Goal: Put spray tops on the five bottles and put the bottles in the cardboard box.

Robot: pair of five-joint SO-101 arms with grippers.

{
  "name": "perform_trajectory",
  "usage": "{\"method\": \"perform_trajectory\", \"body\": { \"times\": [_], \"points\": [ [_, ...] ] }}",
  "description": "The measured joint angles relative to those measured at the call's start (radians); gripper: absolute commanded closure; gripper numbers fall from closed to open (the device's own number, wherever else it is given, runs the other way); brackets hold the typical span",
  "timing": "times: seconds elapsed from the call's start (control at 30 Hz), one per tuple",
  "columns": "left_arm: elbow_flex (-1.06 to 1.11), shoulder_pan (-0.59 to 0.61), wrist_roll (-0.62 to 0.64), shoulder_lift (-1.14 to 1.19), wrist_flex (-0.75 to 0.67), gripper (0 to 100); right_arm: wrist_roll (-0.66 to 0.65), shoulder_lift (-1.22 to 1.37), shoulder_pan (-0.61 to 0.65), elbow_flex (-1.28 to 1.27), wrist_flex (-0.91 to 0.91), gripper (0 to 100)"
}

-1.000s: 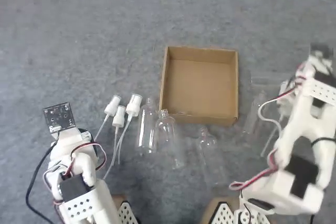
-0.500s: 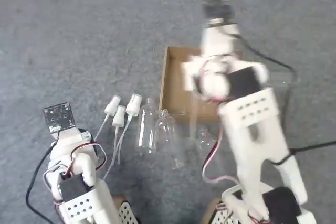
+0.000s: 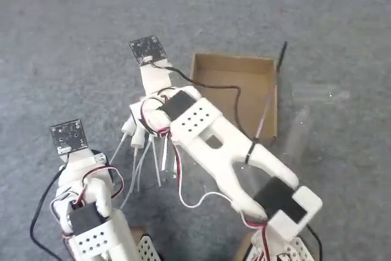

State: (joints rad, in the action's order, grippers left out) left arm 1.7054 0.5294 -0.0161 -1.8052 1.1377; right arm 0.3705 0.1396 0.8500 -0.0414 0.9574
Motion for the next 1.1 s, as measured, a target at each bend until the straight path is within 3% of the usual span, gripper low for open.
{"method": "perform_trajectory", "body": {
  "times": [0.23,0.83,1.1],
  "points": [
    [0.000,0.000,0.000,0.000,0.000,96,0.003,0.069,0.000,0.000,-0.084,98.6],
    [0.000,0.000,0.000,0.000,0.000,96,0.003,0.078,0.002,0.000,-0.086,98.4],
    [0.000,0.000,0.000,0.000,0.000,96,0.003,0.078,0.002,0.000,-0.086,88.5]
  ]
}}
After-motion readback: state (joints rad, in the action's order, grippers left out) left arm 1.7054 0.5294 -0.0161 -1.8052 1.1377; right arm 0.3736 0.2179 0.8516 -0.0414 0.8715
